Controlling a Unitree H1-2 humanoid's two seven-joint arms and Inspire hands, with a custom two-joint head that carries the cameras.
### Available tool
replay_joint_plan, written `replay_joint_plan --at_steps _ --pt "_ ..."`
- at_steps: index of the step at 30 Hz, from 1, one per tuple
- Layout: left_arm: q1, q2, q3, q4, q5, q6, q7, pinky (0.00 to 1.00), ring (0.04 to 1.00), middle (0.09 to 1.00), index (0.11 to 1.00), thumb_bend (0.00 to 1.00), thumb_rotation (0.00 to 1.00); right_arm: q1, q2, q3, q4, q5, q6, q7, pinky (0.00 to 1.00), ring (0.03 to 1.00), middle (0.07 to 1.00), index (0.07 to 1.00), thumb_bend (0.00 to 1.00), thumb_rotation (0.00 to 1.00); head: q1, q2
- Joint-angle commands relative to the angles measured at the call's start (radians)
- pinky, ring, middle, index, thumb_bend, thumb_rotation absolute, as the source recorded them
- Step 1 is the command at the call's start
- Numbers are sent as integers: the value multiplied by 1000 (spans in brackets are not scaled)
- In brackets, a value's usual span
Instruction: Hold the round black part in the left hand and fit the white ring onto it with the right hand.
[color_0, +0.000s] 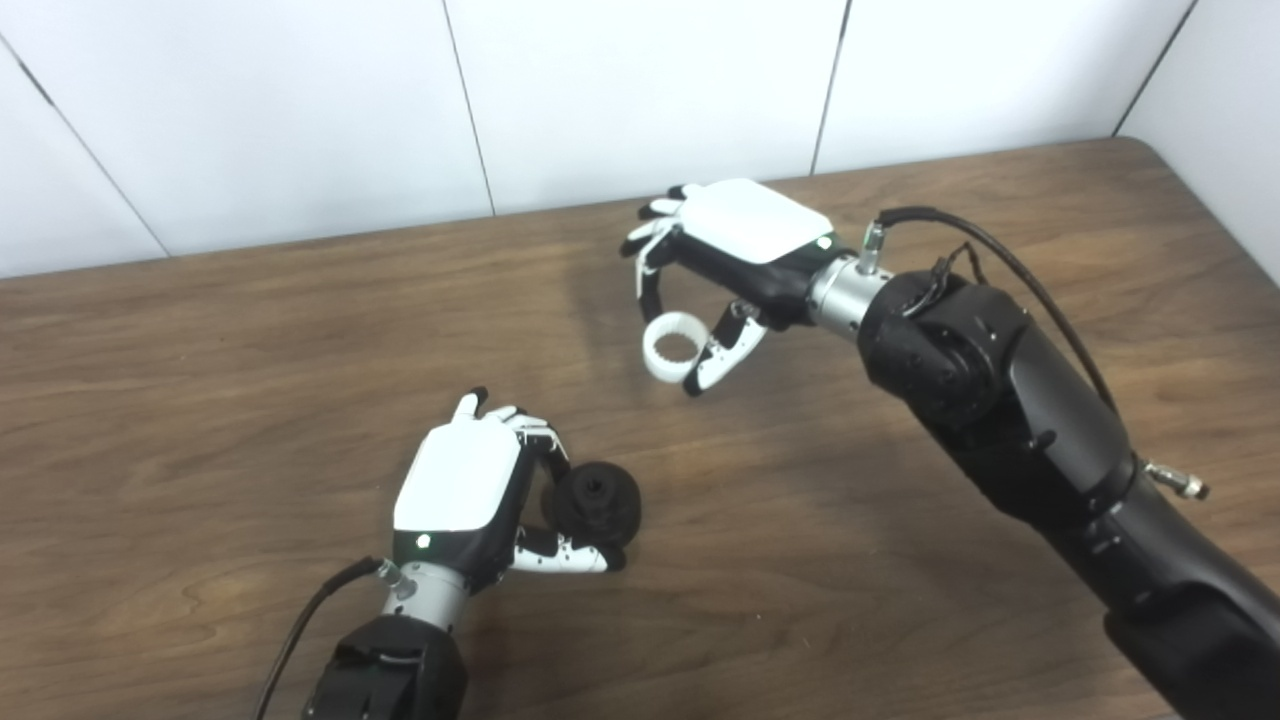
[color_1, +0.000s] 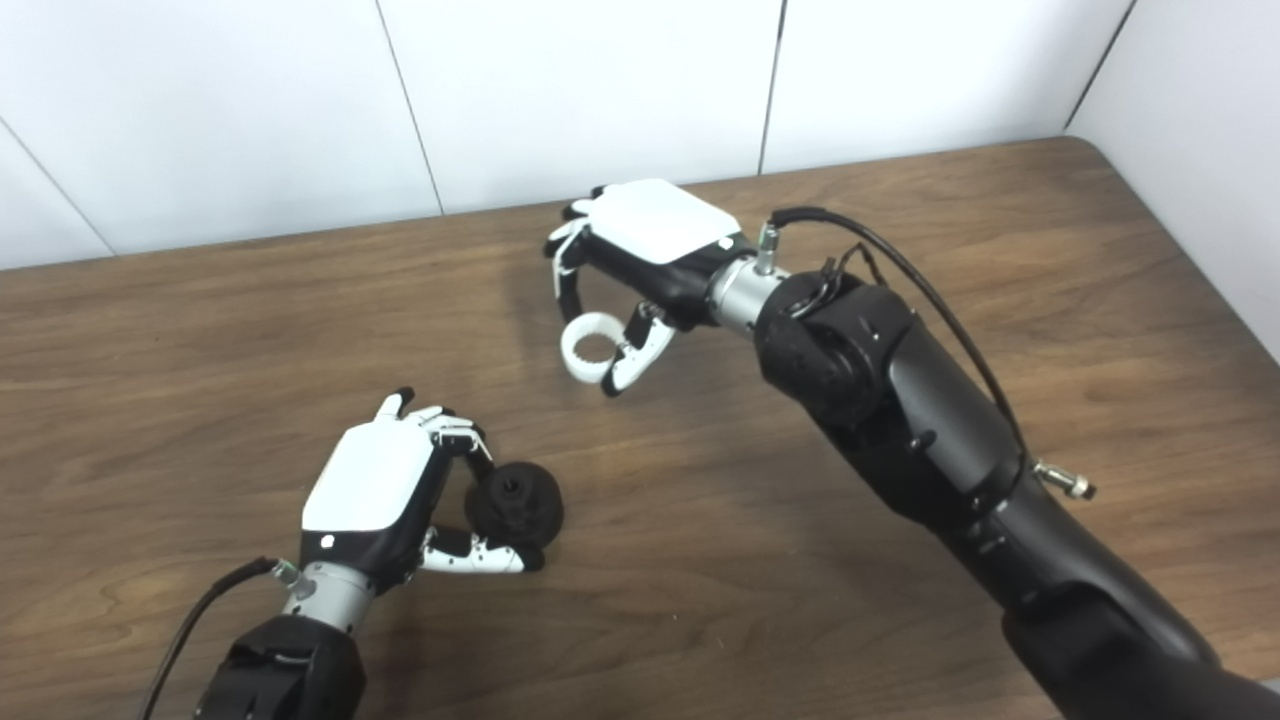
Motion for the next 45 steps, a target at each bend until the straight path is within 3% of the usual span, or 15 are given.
replay_joint_plan --at_steps 1,15,25,45 --pt "11 3 -12 33 21 5 -22 1000 859 759 484 525 58 -25 8 -10 -43 -9 -12 7 1000 947 840 483 525 135 -1 1" --pt "12 -1 -17 37 18 7 -6 1000 857 756 484 525 58 14 64 25 -133 -14 -62 87 1000 954 832 482 525 136 27 12" --pt "11 -5 -21 42 15 7 5 1000 854 750 483 525 57 38 87 36 -169 -22 -56 144 1000 964 839 483 525 137 39 18" --pt "13 -10 -28 41 17 20 12 1000 852 748 483 525 57 81 121 33 -108 -46 -92 125 1000 965 843 483 525 136 45 26"
